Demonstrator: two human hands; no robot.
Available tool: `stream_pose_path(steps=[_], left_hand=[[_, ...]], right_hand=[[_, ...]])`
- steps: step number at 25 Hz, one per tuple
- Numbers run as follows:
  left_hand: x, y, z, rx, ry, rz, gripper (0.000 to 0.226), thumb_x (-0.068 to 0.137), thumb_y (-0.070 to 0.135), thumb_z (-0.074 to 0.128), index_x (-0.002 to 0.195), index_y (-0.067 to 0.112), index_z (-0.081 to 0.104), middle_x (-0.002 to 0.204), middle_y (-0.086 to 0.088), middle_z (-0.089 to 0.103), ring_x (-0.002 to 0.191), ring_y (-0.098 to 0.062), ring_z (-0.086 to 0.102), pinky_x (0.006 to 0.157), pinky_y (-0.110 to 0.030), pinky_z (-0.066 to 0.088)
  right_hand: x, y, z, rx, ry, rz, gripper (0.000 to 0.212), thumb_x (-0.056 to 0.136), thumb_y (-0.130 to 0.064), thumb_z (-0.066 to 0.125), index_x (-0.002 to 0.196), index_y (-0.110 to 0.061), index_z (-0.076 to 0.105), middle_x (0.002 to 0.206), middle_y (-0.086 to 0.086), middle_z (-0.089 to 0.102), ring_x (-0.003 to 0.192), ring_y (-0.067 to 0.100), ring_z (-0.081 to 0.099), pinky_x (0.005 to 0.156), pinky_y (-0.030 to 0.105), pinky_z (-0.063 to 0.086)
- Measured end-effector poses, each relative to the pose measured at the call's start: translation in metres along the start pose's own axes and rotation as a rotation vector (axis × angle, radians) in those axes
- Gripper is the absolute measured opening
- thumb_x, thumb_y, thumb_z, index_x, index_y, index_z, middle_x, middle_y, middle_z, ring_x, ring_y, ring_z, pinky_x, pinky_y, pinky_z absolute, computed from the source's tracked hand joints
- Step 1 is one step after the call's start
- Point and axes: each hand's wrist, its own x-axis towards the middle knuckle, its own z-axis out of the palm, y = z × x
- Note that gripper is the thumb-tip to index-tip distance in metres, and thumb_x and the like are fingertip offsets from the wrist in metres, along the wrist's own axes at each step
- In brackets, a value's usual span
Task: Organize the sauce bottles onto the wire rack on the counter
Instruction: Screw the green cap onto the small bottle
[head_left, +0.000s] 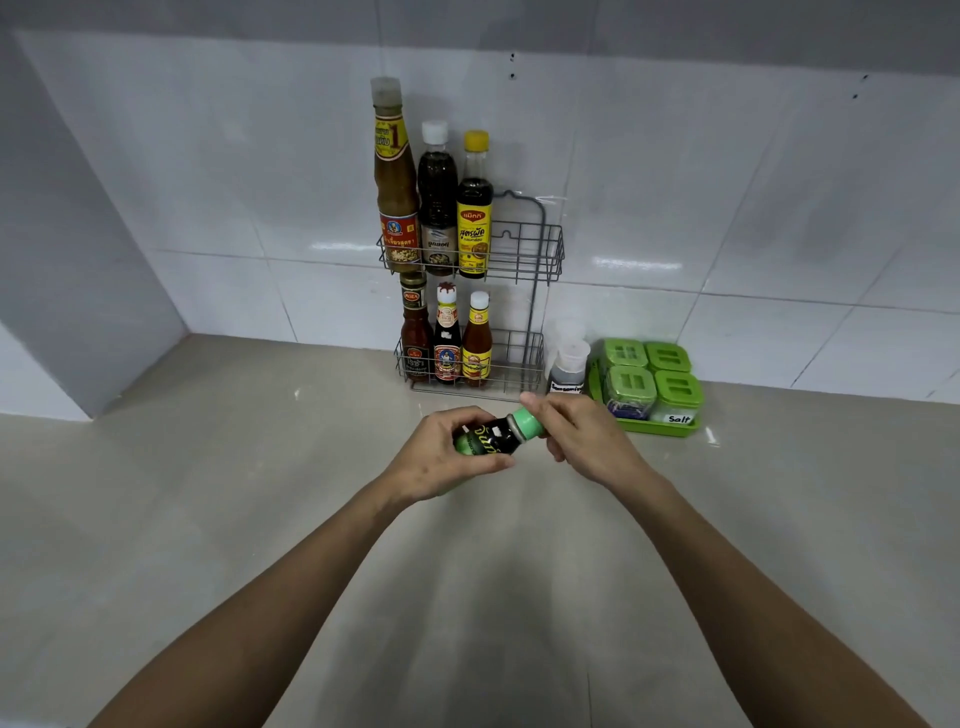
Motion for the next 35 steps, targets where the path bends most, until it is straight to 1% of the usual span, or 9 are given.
stream_pose_path(steps=[6,9,14,16,20,24,27,31,35], left_hand=[[0.001,0.009,-0.007,-0.325,-0.234,-0.145,0.035,0.079,0.029,0.073,0.106,0.006,0.068,0.081,-0.008,0.064,0.065,-0.015,0.061,0.057,-0.026,0.051],[0.002,0.008,-0.013,-0.412,-0.436,-0.177,0.033,0.079,0.031,0.071,0.104,0.009,0.067,0.081,-0.009,0.064,0.061,-0.019,0.06,0.051,-0.027,0.051],[0.007,-0.003,0.003,0.197,-0.049,0.126,0.039,0.069,0.043,0.082,0.1,0.024,0.067,0.093,0.006,0.068,0.085,-0.014,0.064,0.077,-0.037,0.055],[0.006,-0.004,0.005,0.168,-0.008,0.085,0.04,0.07,0.046,0.08,0.1,0.023,0.067,0.092,0.005,0.068,0.084,-0.014,0.064,0.077,-0.037,0.055],[0.003,0.01,-0.011,-0.356,-0.355,-0.189,0.031,0.085,0.032,0.065,0.103,0.007,0.066,0.081,-0.011,0.064,0.061,-0.02,0.06,0.051,-0.028,0.05],[-0.002,0.014,-0.018,-0.461,-0.633,-0.257,0.031,0.092,0.027,0.053,0.109,0.004,0.063,0.079,-0.012,0.063,0.056,-0.019,0.057,0.046,-0.024,0.047],[-0.002,0.013,-0.014,-0.299,-0.515,-0.151,0.022,0.092,0.027,0.06,0.104,0.009,0.064,0.083,-0.011,0.065,0.063,-0.019,0.06,0.054,-0.03,0.051],[0.002,-0.001,-0.002,0.414,-0.118,0.07,0.039,0.075,0.051,0.074,0.103,0.025,0.065,0.092,0.003,0.069,0.084,-0.016,0.065,0.077,-0.04,0.056],[0.001,0.005,-0.003,0.015,-0.241,-0.1,0.036,0.079,0.046,0.073,0.099,0.015,0.067,0.085,-0.002,0.069,0.071,-0.016,0.063,0.065,-0.035,0.053]], right_hand=[[0.001,0.011,-0.009,0.018,0.044,-0.272,0.038,0.089,-0.061,0.044,0.107,-0.029,0.055,0.078,-0.004,0.065,0.065,0.009,0.06,0.062,0.03,0.048],[-0.001,0.01,-0.005,-0.072,0.054,-0.432,0.031,0.093,-0.051,0.046,0.092,-0.021,0.054,0.067,-0.005,0.054,0.059,0.013,0.05,0.056,0.034,0.04],[0.002,0.006,0.007,-0.336,0.13,-0.026,0.057,0.096,-0.059,0.032,0.053,-0.023,0.044,0.056,-0.003,0.048,0.061,0.021,0.05,0.058,0.032,0.035],[0.002,0.006,0.01,-0.315,0.085,0.051,0.063,0.092,-0.067,0.028,0.054,-0.022,0.05,0.06,0.001,0.055,0.063,0.021,0.054,0.059,0.033,0.038],[-0.002,0.009,0.006,-0.291,0.144,-0.286,0.052,0.09,-0.067,0.032,0.076,-0.02,0.048,0.056,-0.003,0.045,0.053,0.01,0.044,0.052,0.033,0.033],[-0.004,0.004,0.008,-0.188,0.135,-0.502,0.035,0.093,-0.05,0.04,0.068,-0.026,0.039,0.053,-0.007,0.039,0.05,0.009,0.036,0.05,0.028,0.026],[-0.002,0.007,0.015,-0.209,0.19,-0.405,0.042,0.092,-0.048,0.036,0.061,-0.021,0.043,0.054,-0.001,0.047,0.052,0.014,0.041,0.05,0.033,0.026],[0.01,0.012,0.021,-0.275,-0.012,0.063,0.055,0.094,-0.054,0.036,0.053,-0.021,0.049,0.059,0.0,0.053,0.069,0.026,0.055,0.061,0.035,0.036],[0.006,0.016,0.024,-0.069,0.049,-0.067,0.061,0.09,-0.066,0.031,0.061,-0.015,0.049,0.057,0.006,0.054,0.062,0.025,0.056,0.064,0.045,0.046]])
